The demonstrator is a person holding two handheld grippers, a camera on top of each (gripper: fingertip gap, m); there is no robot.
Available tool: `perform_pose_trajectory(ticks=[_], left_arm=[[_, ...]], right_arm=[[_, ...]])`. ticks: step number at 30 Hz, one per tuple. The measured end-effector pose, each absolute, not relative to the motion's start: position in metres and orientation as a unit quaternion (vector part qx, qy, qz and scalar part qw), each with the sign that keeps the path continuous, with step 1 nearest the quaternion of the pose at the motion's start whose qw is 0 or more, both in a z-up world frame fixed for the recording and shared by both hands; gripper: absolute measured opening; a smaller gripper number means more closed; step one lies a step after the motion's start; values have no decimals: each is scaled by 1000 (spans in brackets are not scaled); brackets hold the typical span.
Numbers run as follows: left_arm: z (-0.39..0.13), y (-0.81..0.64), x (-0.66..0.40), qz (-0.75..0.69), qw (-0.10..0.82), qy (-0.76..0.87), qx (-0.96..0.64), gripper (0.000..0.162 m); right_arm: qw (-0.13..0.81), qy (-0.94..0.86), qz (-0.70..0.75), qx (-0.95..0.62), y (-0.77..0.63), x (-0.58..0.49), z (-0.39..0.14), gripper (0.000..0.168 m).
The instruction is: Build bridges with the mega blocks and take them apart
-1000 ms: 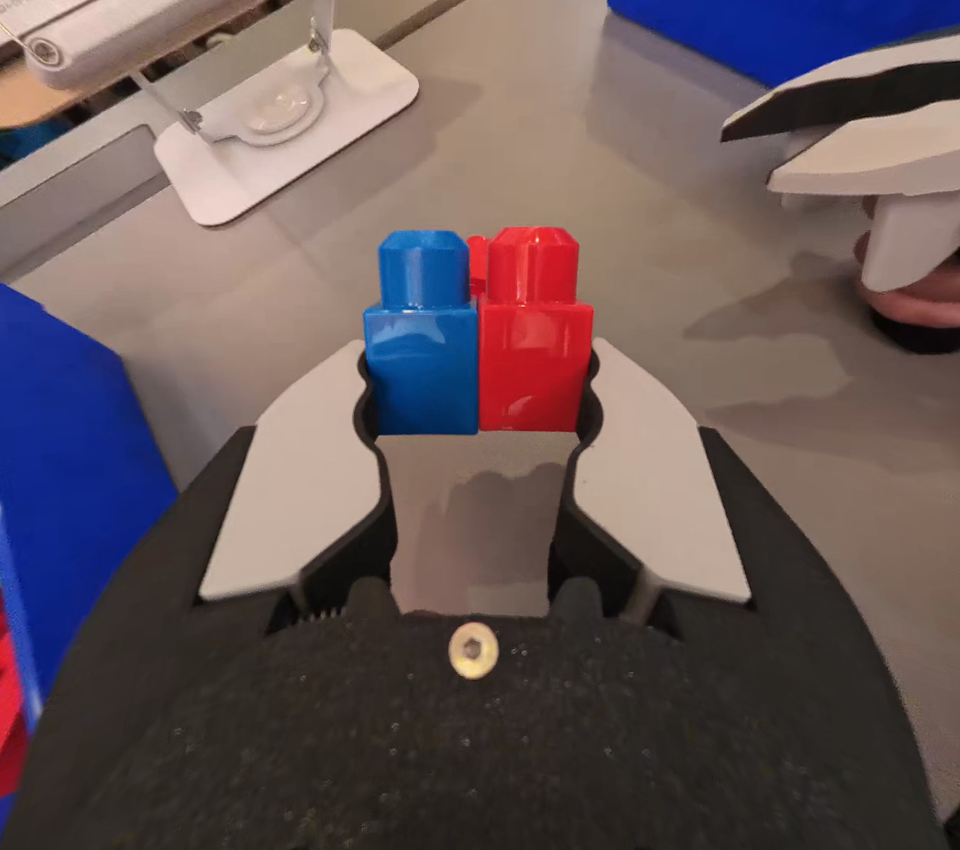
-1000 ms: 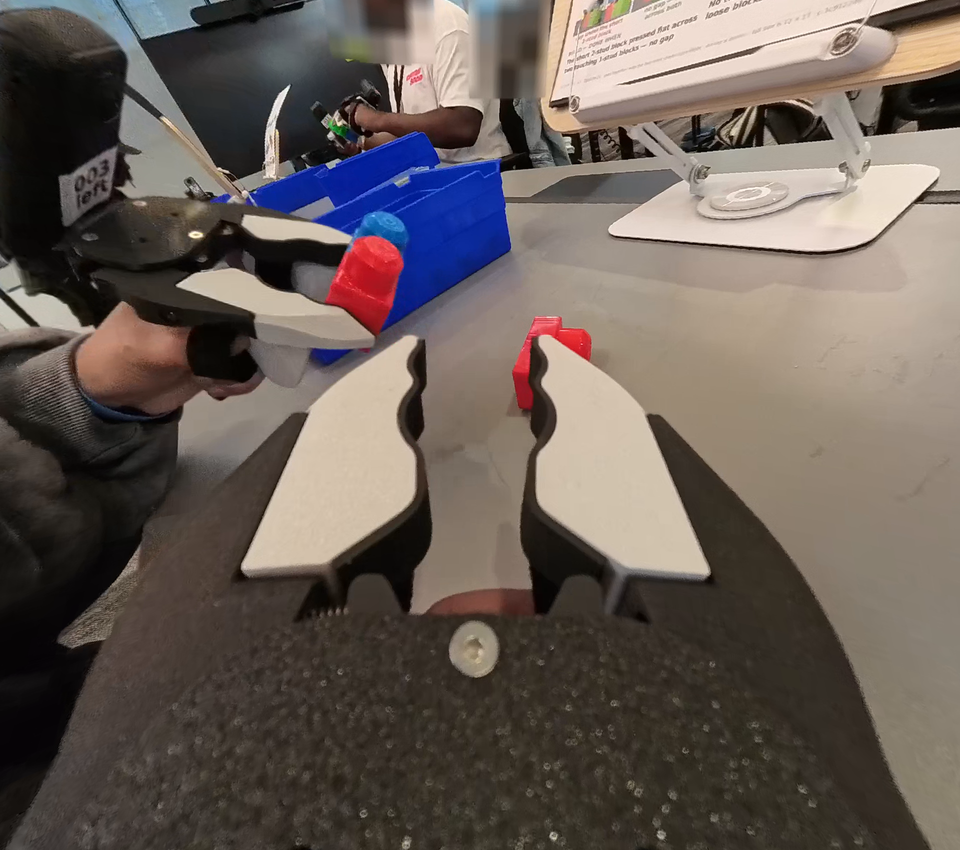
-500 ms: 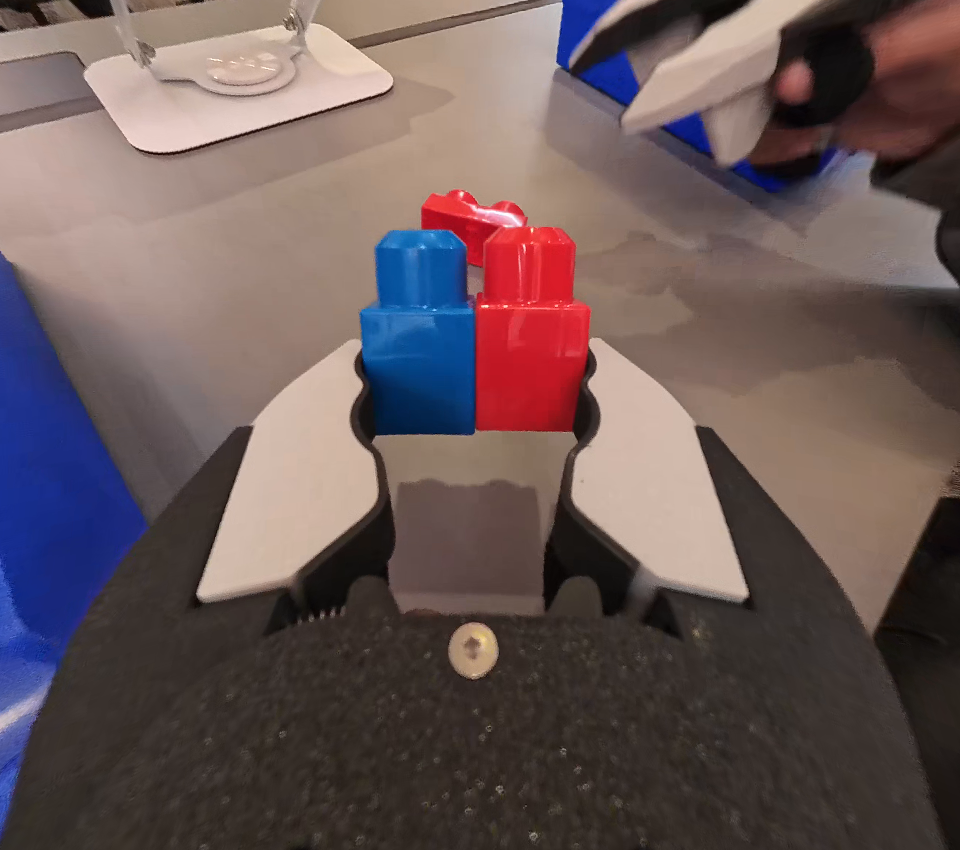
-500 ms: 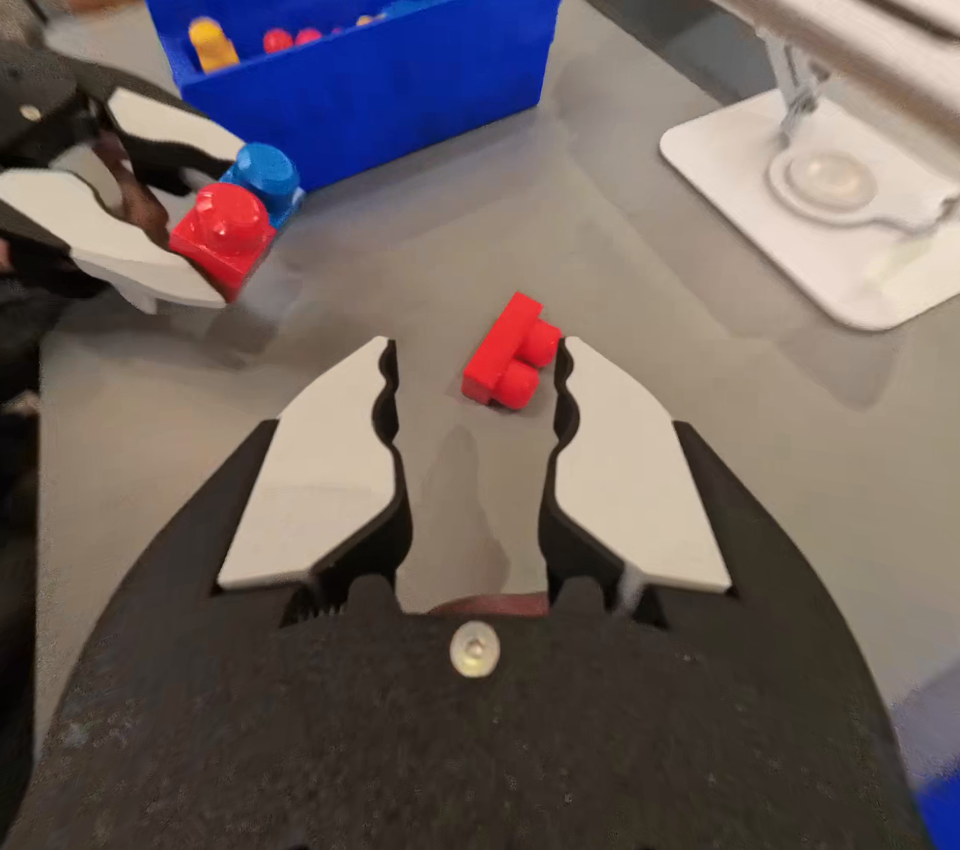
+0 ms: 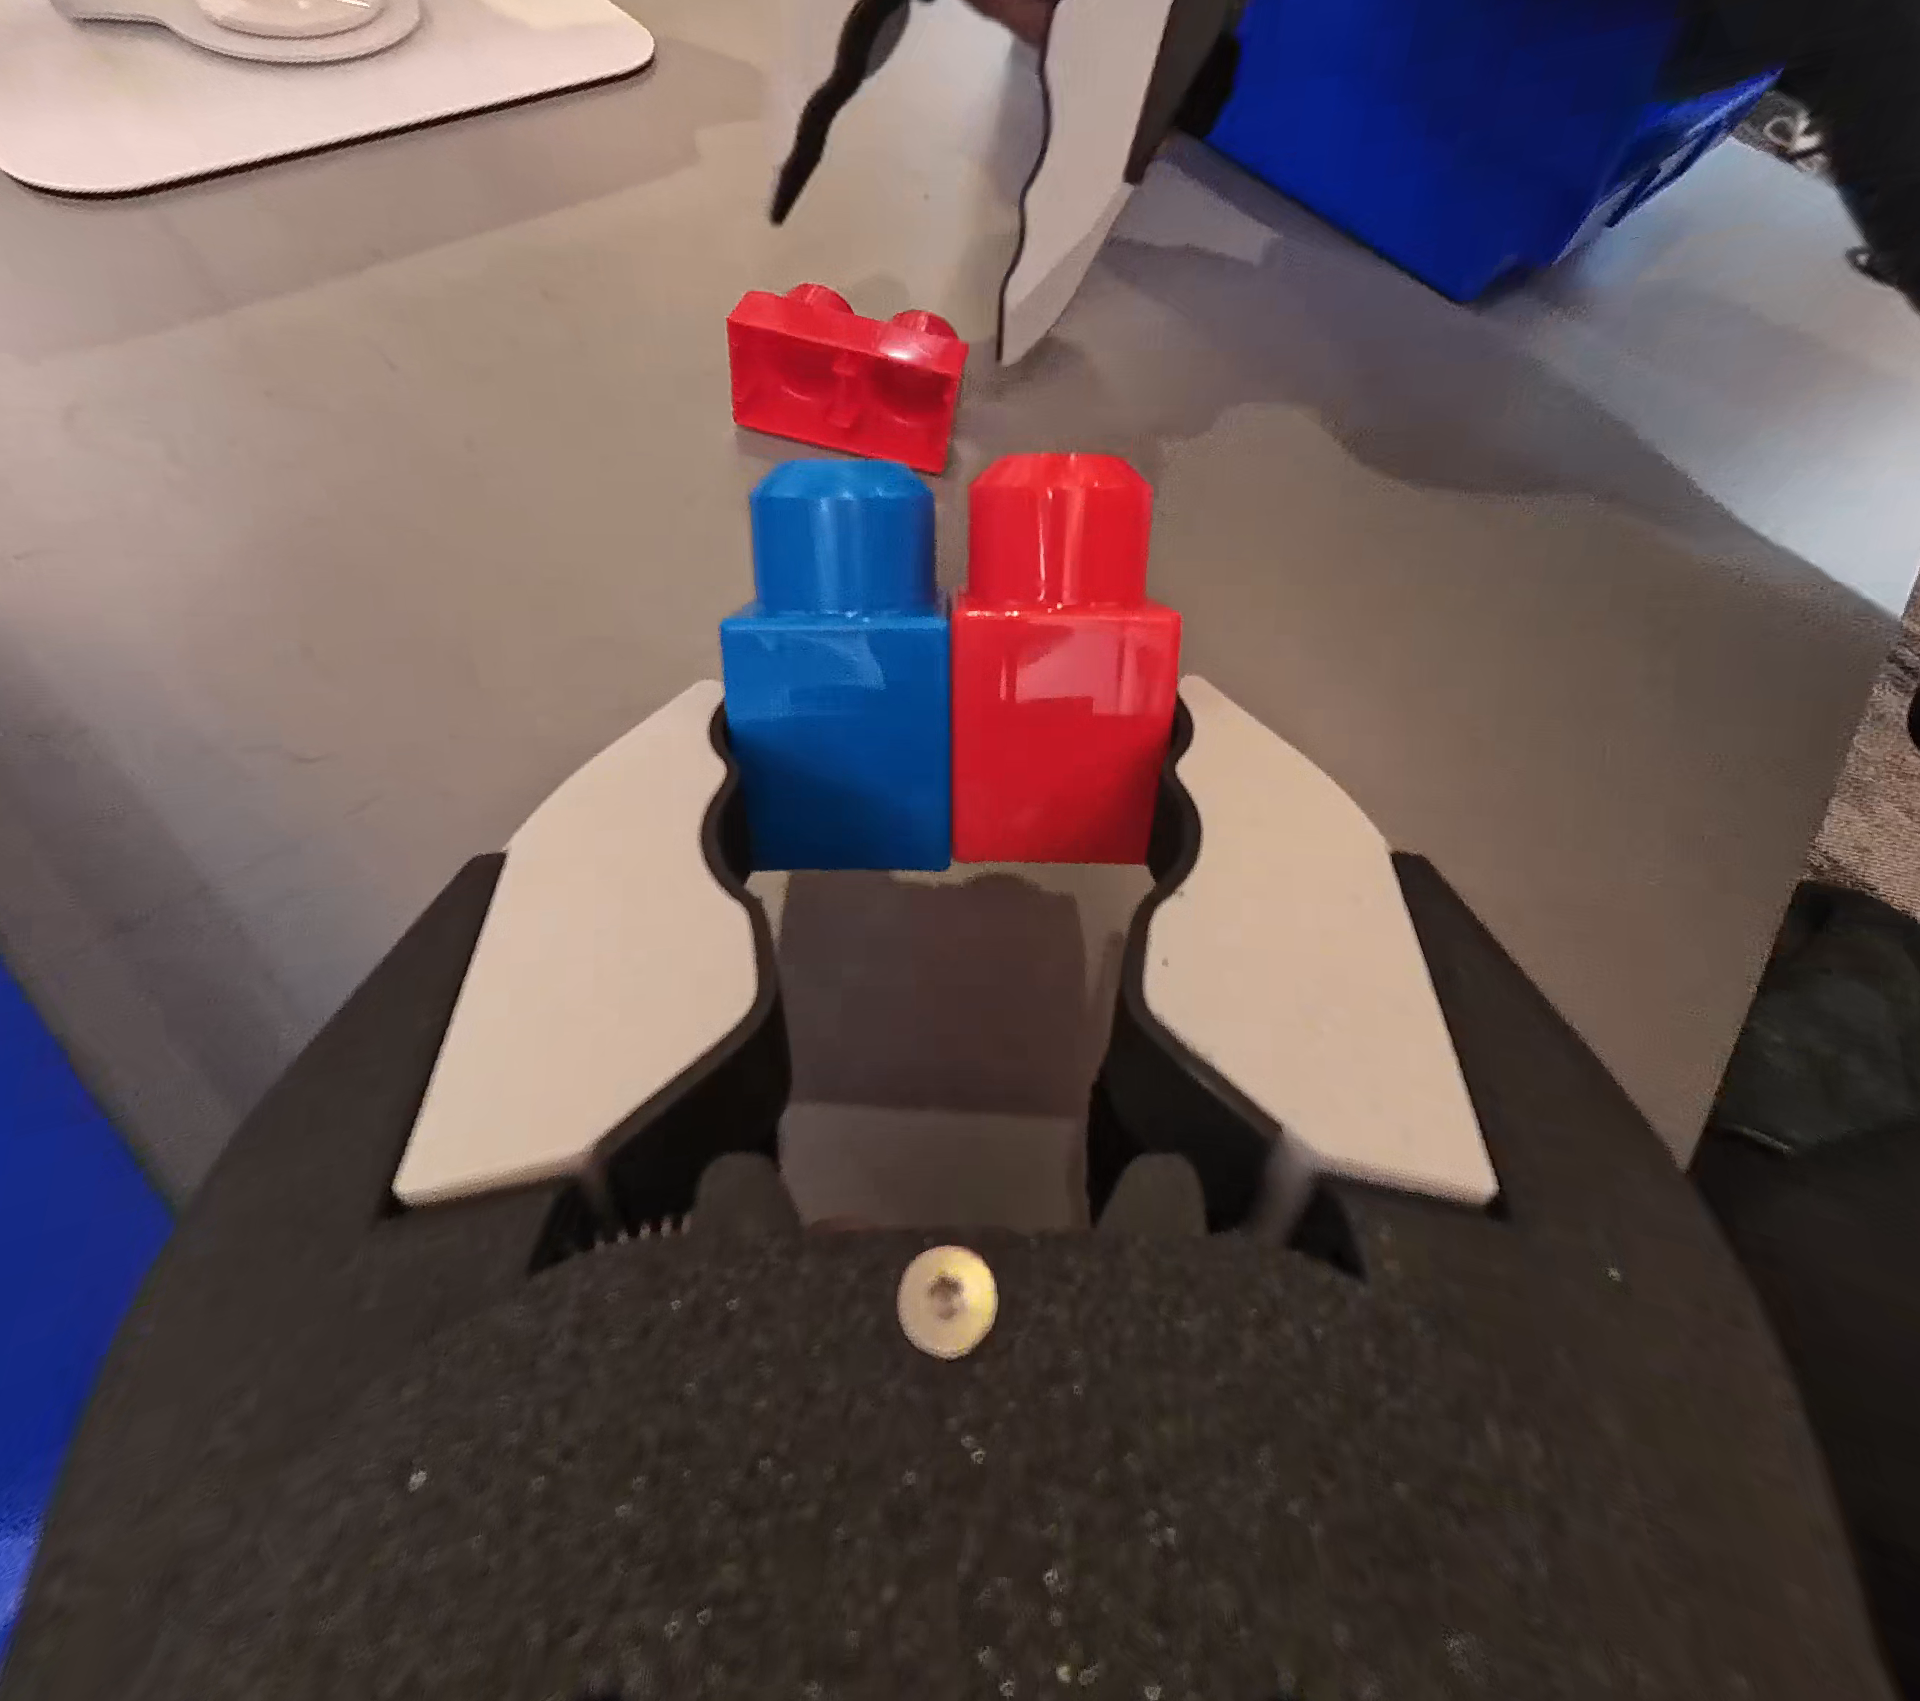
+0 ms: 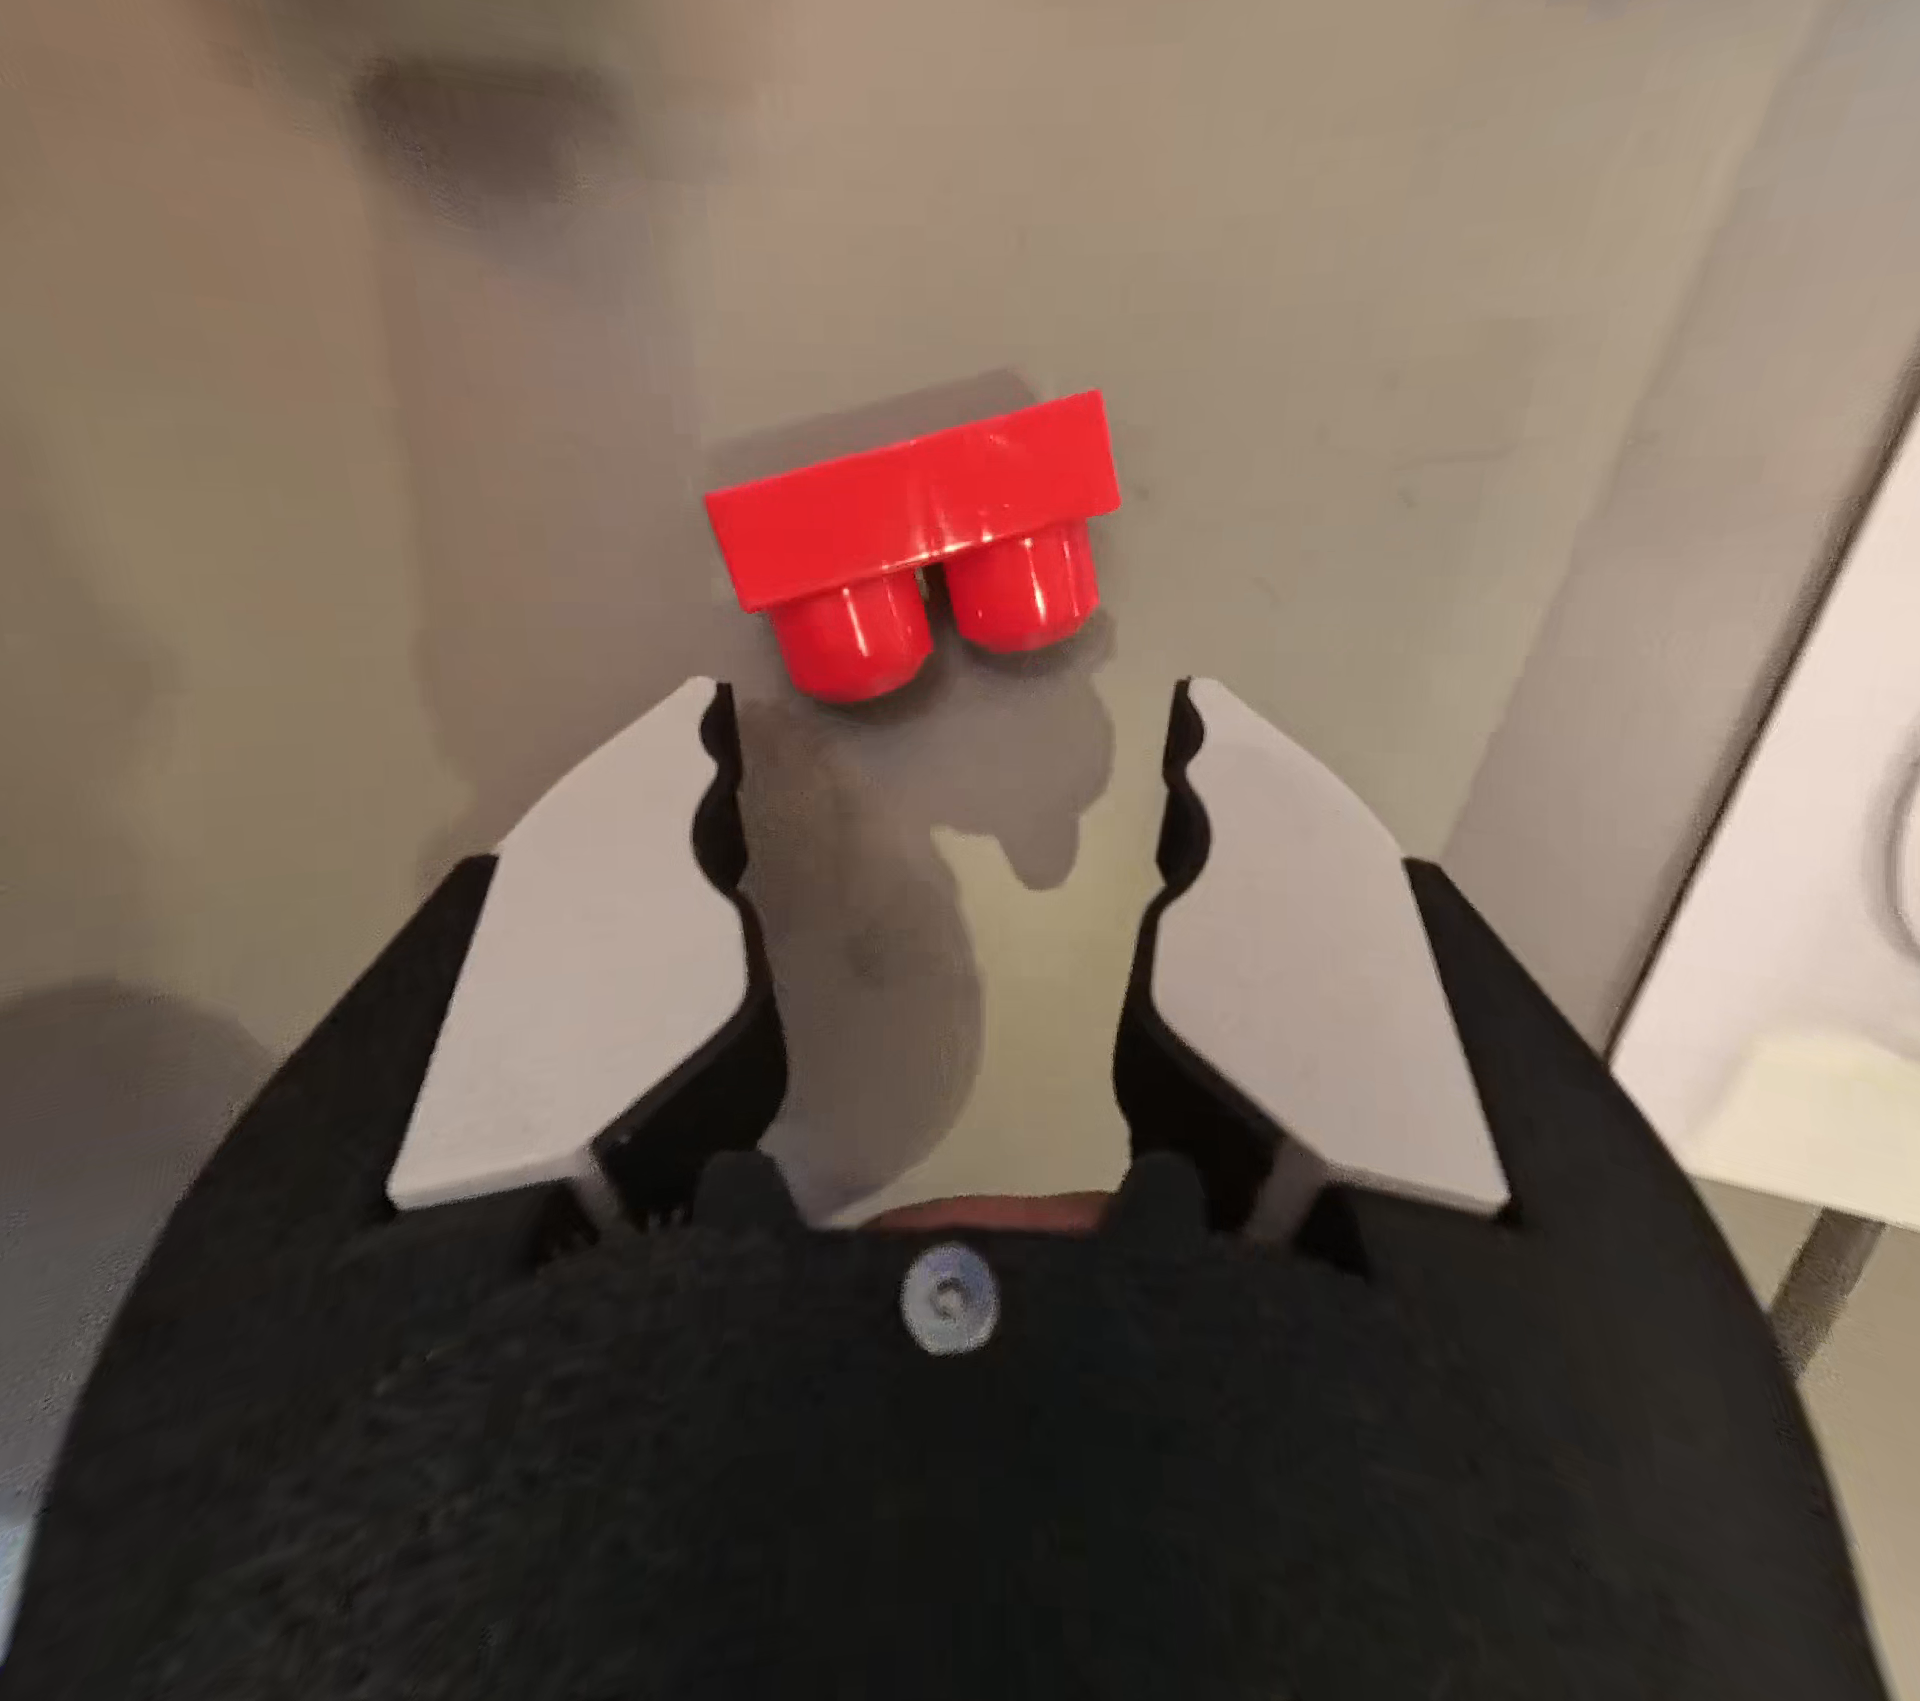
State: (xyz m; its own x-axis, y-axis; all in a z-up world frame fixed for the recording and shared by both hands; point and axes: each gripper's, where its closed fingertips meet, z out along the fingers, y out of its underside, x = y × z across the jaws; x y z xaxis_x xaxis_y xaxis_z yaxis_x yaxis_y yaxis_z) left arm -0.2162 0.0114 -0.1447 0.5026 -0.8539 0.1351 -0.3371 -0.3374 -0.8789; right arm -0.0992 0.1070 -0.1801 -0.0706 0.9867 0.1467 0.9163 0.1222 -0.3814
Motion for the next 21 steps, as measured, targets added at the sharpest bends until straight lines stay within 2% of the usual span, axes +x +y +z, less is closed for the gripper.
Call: perform_pose_trajectory(ticks=[3,5,8,16,21], left_arm=[[-145,13,-215,-318,414,387,-760,74],[-143,15,-213,-334,409,378,-761,74],[-141,24,-208,-343,404,377,-760,74],[-109,66,-151,-388,400,407,-724,74],[-83,101,-98,-402,430,458,-666,74]], right_arm=[[180,-736,118,-642,107,-108,-194,75],[197,-741,137,-627,106,-117,-193,64],[196,-742,133,-627,107,-119,-183,64],[182,-722,55,-665,117,-69,-86,64],[146,-705,-4,-694,113,-36,-35,64]])
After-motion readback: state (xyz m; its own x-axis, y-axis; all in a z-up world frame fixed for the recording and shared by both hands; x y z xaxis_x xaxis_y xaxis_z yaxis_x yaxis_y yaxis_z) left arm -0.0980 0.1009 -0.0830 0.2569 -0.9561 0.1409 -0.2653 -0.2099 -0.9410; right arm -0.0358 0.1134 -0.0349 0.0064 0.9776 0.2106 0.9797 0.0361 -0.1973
